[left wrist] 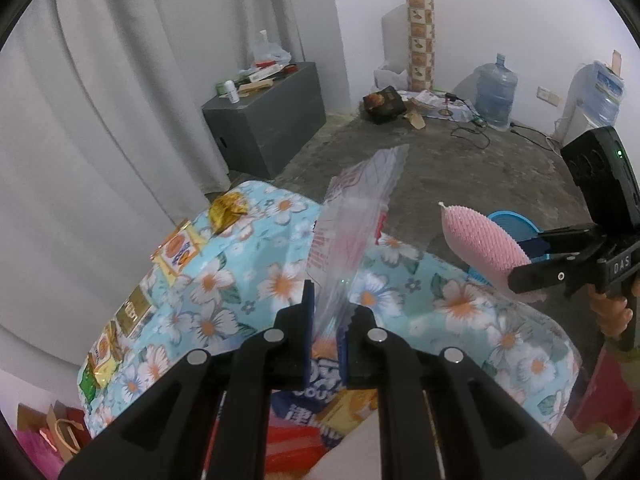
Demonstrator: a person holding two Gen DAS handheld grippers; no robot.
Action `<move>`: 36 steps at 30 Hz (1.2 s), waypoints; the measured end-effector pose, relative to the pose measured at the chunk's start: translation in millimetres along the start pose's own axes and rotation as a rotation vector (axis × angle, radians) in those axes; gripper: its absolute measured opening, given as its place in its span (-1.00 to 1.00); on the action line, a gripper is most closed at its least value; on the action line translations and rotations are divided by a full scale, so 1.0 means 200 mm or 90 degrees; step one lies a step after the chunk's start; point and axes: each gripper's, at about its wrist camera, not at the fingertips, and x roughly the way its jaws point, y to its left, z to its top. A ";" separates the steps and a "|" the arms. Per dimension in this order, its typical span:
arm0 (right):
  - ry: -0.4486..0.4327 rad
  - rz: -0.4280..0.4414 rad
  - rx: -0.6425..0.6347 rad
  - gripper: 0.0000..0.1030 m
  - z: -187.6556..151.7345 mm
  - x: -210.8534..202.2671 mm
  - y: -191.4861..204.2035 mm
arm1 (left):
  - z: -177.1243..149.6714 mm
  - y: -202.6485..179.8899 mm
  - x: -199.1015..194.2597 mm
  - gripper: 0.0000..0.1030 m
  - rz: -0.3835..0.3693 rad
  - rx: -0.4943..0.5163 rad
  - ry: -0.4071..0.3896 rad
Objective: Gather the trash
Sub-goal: 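Grasp the clear plastic bag with the left gripper while the right grasps the pink mesh cup, then carry both items over the blue wastebasket and open both grippers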
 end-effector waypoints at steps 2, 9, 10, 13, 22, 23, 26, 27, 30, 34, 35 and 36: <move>-0.008 -0.001 0.007 0.47 0.00 -0.03 -0.04 | 0.02 -0.04 0.01 -0.82 -0.007 0.004 0.000; -0.036 -0.011 0.044 0.47 -0.04 -0.16 -0.18 | 0.12 -0.21 0.10 -0.82 -0.039 0.024 0.001; -0.041 -0.013 0.049 0.47 -0.04 -0.18 -0.20 | 0.14 -0.23 0.10 -0.82 -0.044 0.027 0.001; -0.059 -0.025 0.066 0.47 -0.06 -0.24 -0.27 | 0.19 -0.34 0.15 -0.82 -0.065 0.040 0.003; -0.101 -0.070 0.122 0.47 -0.12 -0.42 -0.50 | 0.34 -0.66 0.38 -0.82 -0.151 0.049 0.047; -0.107 -0.079 0.132 0.47 -0.13 -0.44 -0.54 | 0.35 -0.69 0.41 -0.81 -0.162 0.046 0.056; -0.126 -0.109 0.162 0.47 -0.17 -0.51 -0.65 | 0.40 -0.80 0.53 -0.81 -0.197 0.031 0.096; -0.131 -0.119 0.174 0.47 -0.18 -0.53 -0.69 | 0.42 -0.84 0.58 -0.81 -0.207 0.026 0.109; -0.149 -0.153 0.219 0.47 -0.21 -0.61 -0.84 | 0.46 -0.96 0.71 -0.81 -0.243 0.008 0.148; -0.165 -0.183 0.285 0.48 -0.26 -0.67 -1.03 | 0.48 -1.15 0.90 -0.81 -0.274 0.009 0.201; -0.169 -0.188 0.308 0.48 -0.28 -0.69 -1.09 | 0.49 -1.20 0.93 -0.81 -0.278 0.010 0.210; -0.171 -0.192 0.324 0.48 -0.30 -0.70 -1.14 | 0.49 -1.25 0.98 -0.81 -0.284 0.013 0.222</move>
